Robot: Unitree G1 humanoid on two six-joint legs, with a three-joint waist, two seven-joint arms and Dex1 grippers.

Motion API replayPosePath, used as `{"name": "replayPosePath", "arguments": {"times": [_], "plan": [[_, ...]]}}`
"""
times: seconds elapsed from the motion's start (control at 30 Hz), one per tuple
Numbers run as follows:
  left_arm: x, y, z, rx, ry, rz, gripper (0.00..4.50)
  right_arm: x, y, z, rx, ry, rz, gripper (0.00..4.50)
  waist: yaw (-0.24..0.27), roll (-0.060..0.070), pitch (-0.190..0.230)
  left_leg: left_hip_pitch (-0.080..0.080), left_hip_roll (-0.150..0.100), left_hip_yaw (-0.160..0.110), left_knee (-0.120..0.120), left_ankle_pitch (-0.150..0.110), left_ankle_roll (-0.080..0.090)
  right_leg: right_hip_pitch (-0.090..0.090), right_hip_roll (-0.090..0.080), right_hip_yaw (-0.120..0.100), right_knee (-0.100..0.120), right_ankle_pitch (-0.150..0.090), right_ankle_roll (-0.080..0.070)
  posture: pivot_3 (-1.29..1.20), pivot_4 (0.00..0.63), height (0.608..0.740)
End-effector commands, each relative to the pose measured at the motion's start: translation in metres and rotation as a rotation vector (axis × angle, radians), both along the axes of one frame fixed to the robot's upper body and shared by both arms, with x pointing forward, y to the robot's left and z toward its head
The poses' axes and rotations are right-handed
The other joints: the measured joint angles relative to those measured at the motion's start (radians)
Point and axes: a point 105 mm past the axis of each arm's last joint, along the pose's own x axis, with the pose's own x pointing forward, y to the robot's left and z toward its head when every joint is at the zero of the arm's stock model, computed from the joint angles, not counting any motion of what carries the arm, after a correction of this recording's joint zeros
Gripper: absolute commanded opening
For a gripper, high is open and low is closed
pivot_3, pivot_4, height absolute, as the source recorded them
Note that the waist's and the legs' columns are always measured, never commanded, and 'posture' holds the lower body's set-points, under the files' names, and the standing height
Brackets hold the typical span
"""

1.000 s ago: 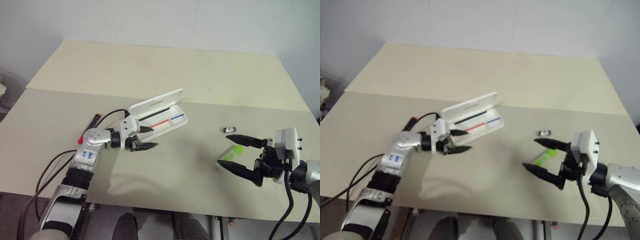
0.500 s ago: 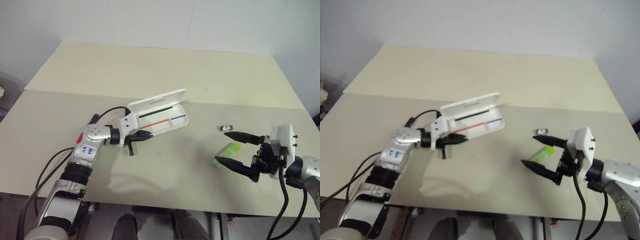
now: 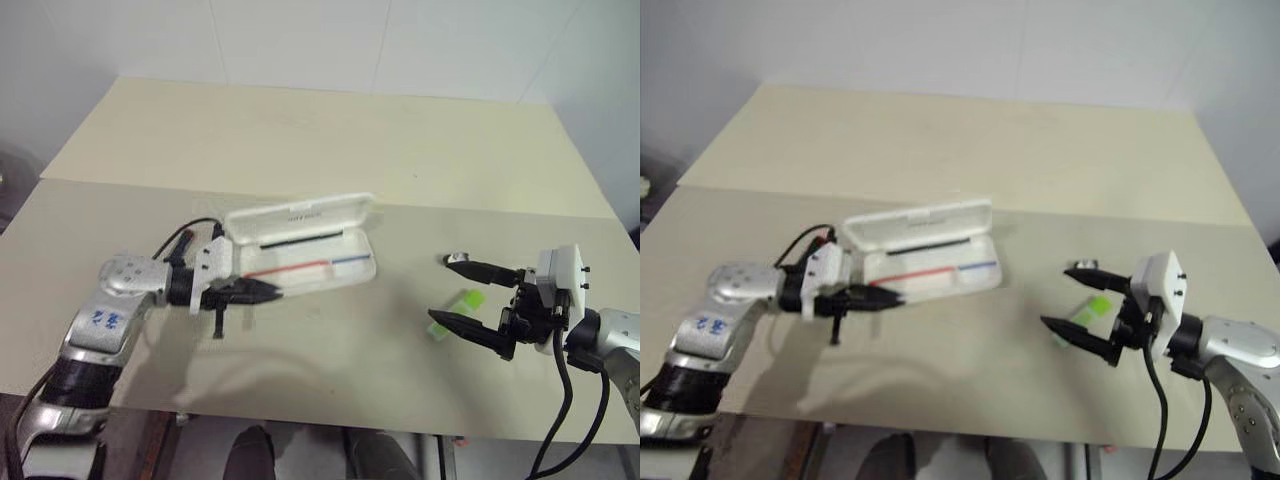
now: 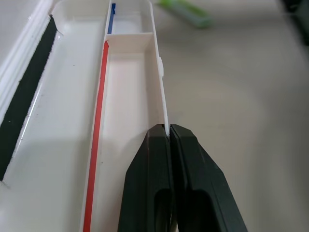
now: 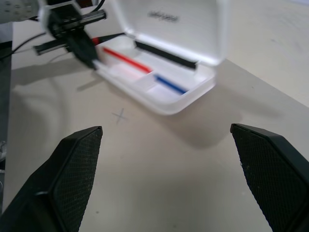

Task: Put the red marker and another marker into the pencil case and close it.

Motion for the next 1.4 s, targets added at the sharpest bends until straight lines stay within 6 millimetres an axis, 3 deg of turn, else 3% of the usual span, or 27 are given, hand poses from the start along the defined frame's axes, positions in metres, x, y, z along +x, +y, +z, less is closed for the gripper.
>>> {"name": "replayPosePath", "arguments": {"times": [0.03, 0.6, 1.03, 1.4], "plan": [[-0.025, -0.002, 0.005, 0.010, -0.004, -0.083, 0.01, 0.001, 0.004, 0.005, -0.008, -0.018, 0.026, 4.50, 0.000, 0.000, 0.000, 0.000, 0.000, 0.000, 0.001, -0.002, 0.003, 0.000, 0.000, 0.000, 0.000, 0.000, 0.000, 0.00, 0.150, 0.740], [-0.025, -0.006, -0.020, 0.073, -0.050, -0.106, 0.01, 0.002, 0.003, 0.007, -0.014, -0.017, 0.037, 4.50, 0.005, -0.002, 0.002, 0.001, -0.001, 0.000, 0.001, -0.003, 0.005, 0.001, -0.001, 0.000, -0.001, 0.001, 0.001, 0.00, 0.150, 0.740], [-0.019, -0.004, -0.021, 0.121, -0.092, -0.133, 4.36, 0.002, 0.005, 0.006, -0.014, -0.022, 0.020, 4.50, 0.005, -0.002, 0.002, 0.000, -0.001, 0.000, 0.002, -0.003, 0.005, 0.001, -0.001, 0.000, -0.001, 0.001, 0.001, 0.00, 0.150, 0.740], [-0.026, -0.016, -0.003, 0.027, -0.109, -0.132, 4.49, 0.004, 0.003, 0.006, -0.024, -0.015, 0.031, 4.50, 0.005, -0.002, 0.002, 0.000, -0.001, 0.000, 0.002, -0.003, 0.005, 0.001, -0.001, 0.000, -0.001, 0.001, 0.001, 0.00, 0.150, 0.740]]}}
